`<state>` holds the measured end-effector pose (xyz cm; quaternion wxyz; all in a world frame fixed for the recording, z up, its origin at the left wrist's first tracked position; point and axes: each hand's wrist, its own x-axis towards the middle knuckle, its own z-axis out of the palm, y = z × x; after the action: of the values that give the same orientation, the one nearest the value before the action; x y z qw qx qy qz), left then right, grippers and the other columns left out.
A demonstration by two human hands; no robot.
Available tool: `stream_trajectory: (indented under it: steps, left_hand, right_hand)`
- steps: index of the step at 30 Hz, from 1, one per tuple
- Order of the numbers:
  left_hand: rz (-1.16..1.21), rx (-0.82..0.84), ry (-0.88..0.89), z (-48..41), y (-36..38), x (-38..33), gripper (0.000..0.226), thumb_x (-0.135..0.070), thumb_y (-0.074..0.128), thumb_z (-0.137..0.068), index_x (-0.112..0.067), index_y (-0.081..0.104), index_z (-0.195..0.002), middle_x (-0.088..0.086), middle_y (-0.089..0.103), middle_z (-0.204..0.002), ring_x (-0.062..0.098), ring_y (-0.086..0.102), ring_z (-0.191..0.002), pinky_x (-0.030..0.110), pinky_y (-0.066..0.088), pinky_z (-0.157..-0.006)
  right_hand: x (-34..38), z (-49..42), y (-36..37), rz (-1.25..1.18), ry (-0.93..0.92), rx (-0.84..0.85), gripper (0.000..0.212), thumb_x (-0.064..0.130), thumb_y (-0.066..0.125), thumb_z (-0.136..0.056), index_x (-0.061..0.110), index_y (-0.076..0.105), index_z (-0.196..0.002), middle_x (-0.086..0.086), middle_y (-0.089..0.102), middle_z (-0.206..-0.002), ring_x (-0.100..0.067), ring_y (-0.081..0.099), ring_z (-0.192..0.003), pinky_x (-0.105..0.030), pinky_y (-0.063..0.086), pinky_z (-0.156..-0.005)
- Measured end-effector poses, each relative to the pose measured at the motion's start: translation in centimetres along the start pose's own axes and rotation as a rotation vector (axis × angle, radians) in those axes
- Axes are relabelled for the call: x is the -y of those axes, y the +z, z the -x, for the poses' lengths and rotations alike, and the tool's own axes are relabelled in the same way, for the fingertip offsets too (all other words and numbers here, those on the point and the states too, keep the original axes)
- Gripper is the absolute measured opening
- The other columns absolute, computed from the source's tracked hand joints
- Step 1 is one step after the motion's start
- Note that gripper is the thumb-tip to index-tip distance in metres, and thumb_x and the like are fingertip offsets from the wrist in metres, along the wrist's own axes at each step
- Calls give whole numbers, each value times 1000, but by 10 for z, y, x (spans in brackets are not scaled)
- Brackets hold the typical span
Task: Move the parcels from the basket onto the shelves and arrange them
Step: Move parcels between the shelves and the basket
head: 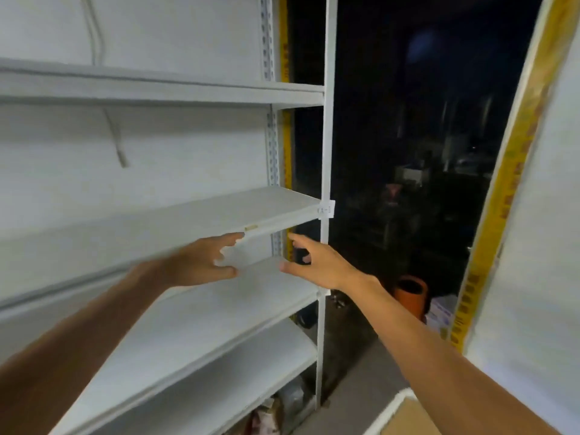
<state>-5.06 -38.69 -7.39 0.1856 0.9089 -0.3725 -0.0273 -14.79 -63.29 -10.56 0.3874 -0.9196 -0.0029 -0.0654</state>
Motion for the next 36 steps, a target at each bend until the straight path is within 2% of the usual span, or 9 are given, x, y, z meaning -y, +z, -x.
stream_trajectory:
  steps: [2, 5, 8, 13, 20, 23, 29, 32, 36]
  left_hand:
    - [-41, -43, -86, 27, -20, 18, 69, -32, 71, -84, -24, 38, -144, -2, 47, -143, 13, 60, -105, 11, 44, -85]
    - [-115, -79, -215, 74, -49, 40, 68, -39, 66, -87, -32, 33, -146, -2, 46, -142, 12, 60, -104, 23, 42, -92]
    - [-178, -136, -348, 122, -82, 60, 69, -41, 63, -88, -32, 29, -148, 1, 43, -145, 10, 58, -104, 23, 41, -93]
    - [-230, -243, -545, 204, -121, 93, 67, -38, 62, -90, -29, 29, -148, 3, 46, -143, 14, 62, -104, 24, 44, -91]
    - [-293, -261, -756, 301, -157, 139, 64, -38, 57, -93, -30, 27, -149, 0, 44, -146, 14, 58, -114, 16, 39, -86]
    - [-311, -260, -804, 331, -172, 163, 60, -38, 57, -93, -30, 32, -147, -2, 42, -148, 15, 54, -121, 17, 38, -90]
    - [-346, -304, -828, 369, -200, 217, 56, -36, 58, -93, -26, 37, -145, -3, 40, -150, 19, 39, -136, 38, 30, -113]
    - [-335, -312, -822, 382, -205, 243, 59, -37, 58, -93, -27, 35, -146, -4, 38, -151, 20, 35, -139, 45, 29, -115]
    - [-350, -355, -838, 390, -215, 282, 57, -35, 59, -93, -26, 37, -145, -3, 40, -150, 20, 37, -138, 45, 32, -114]
  right_hand:
    - [25, -22, 14, 24, -96, 36, 79, 50, 67, -85, 30, 29, -151, -1, 39, -152, -22, 44, -133, -28, 38, -101]
    - [70, -50, 41, 52, -216, 93, 77, 50, 68, -85, 27, 33, -150, -1, 38, -153, -22, 43, -135, -33, 38, -107]
    - [117, -73, 73, 54, -335, 169, 77, 50, 69, -85, 26, 36, -149, -1, 38, -154, -20, 39, -139, -33, 34, -112]
    - [197, -92, 133, 40, -503, 282, 77, 53, 65, -86, 25, 33, -150, -2, 35, -156, -22, 37, -141, -31, 31, -108]
    - [295, -102, 215, 46, -646, 365, 74, 49, 65, -88, 23, 34, -150, -2, 34, -157, -20, 34, -142, -32, 28, -114]
    - [328, -108, 242, 23, -669, 393, 73, 49, 65, -88, 25, 34, -150, -3, 34, -156, -21, 35, -141, -33, 30, -111]
    - [389, -122, 287, 10, -755, 410, 69, 47, 63, -90, 27, 33, -149, -4, 35, -156, -24, 37, -140, -36, 33, -108]
    - [412, -132, 314, 7, -762, 421, 68, 47, 62, -91, 27, 33, -149, -4, 34, -156, -25, 37, -140, -37, 34, -108]
    - [439, -160, 352, 39, -769, 447, 68, 48, 59, -92, 26, 31, -150, -5, 33, -157, -27, 38, -139, -39, 36, -108]
